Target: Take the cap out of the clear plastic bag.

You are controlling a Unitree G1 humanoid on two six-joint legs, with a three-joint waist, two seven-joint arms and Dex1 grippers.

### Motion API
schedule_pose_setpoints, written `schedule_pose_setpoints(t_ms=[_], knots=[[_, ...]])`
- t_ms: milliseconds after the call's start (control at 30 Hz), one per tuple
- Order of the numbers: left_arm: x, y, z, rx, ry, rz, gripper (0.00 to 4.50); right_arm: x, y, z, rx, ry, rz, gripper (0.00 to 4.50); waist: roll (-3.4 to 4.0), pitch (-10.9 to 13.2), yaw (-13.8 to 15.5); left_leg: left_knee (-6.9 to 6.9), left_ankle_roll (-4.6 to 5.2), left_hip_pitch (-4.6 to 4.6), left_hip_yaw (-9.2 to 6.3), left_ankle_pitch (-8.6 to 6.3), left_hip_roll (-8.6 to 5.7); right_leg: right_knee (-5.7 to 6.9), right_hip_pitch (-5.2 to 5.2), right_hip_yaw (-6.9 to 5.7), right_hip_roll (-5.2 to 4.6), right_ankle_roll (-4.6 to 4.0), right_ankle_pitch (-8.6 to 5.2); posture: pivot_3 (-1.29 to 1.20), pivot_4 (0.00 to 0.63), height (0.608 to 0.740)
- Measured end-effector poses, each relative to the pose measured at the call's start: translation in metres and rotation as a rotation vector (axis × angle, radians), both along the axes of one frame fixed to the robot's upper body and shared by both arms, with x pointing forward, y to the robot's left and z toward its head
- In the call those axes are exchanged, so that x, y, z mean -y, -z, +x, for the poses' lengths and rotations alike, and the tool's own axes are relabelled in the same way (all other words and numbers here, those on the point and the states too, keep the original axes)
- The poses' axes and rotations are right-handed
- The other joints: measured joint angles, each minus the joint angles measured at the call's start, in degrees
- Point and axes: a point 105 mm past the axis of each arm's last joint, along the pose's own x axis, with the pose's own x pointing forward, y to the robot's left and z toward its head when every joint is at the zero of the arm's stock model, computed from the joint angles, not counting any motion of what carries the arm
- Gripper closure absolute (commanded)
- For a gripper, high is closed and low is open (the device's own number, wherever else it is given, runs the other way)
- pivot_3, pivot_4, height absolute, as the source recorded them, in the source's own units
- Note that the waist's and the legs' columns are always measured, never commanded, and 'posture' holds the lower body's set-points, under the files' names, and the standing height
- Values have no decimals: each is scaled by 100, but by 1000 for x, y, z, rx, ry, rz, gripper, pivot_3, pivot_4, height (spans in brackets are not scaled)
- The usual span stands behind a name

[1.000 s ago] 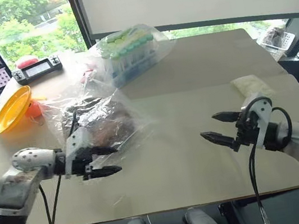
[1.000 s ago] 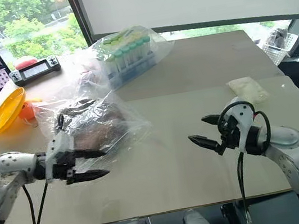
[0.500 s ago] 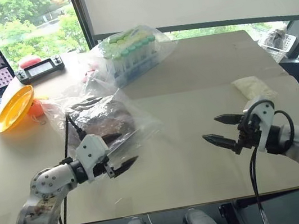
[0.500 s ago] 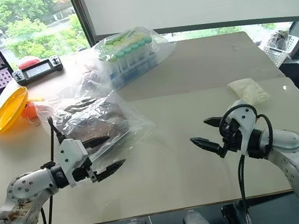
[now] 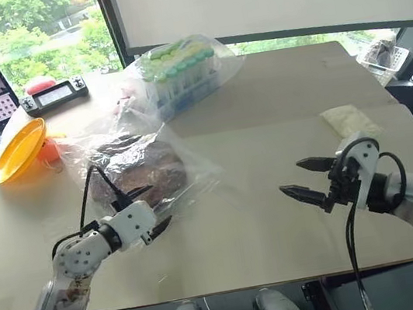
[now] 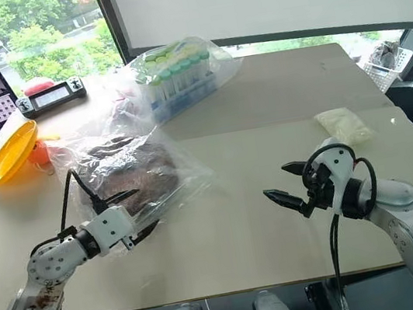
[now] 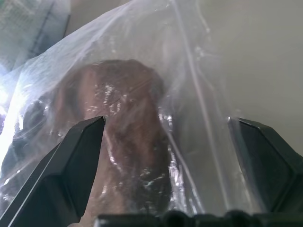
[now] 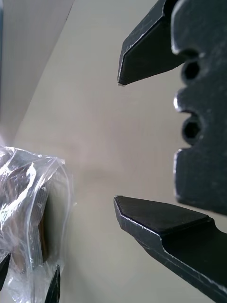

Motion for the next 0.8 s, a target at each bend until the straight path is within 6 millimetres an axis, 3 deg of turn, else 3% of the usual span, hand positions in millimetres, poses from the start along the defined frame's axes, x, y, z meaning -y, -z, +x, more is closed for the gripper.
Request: schedule_pose_setpoints(t_ms=[133,167,200,500,800], knots=[[-8,-13,14,62,-56,-14,65,0,0,1,3,10,7,0,0,0,-27,-1,0,-1,1,0,0,2,-1,2,-1,-6,4,0,150,740],[-9,-15,15,71,-63,-22,594,0,0,1,4,11,7,0,0,0,-35,-1,0,-1,0,0,0,2,-1,1,0,-8,5,0,150,740],[-8,-17,16,77,-64,-34,707,-1,0,1,6,13,8,0,0,0,-41,-1,0,0,0,0,0,3,-1,1,0,-9,5,0,150,740],[-8,-16,19,-18,-57,-140,3918,-16,-7,-3,32,-38,34,0,0,0,-53,0,0,0,0,0,1,4,-2,1,0,-3,2,0,150,740],[-15,-15,8,-333,68,-296,3918,-96,-15,-13,44,-306,130,0,-2,2,-68,-1,0,-1,-2,0,1,5,-7,-2,1,-5,3,0,150,740]])
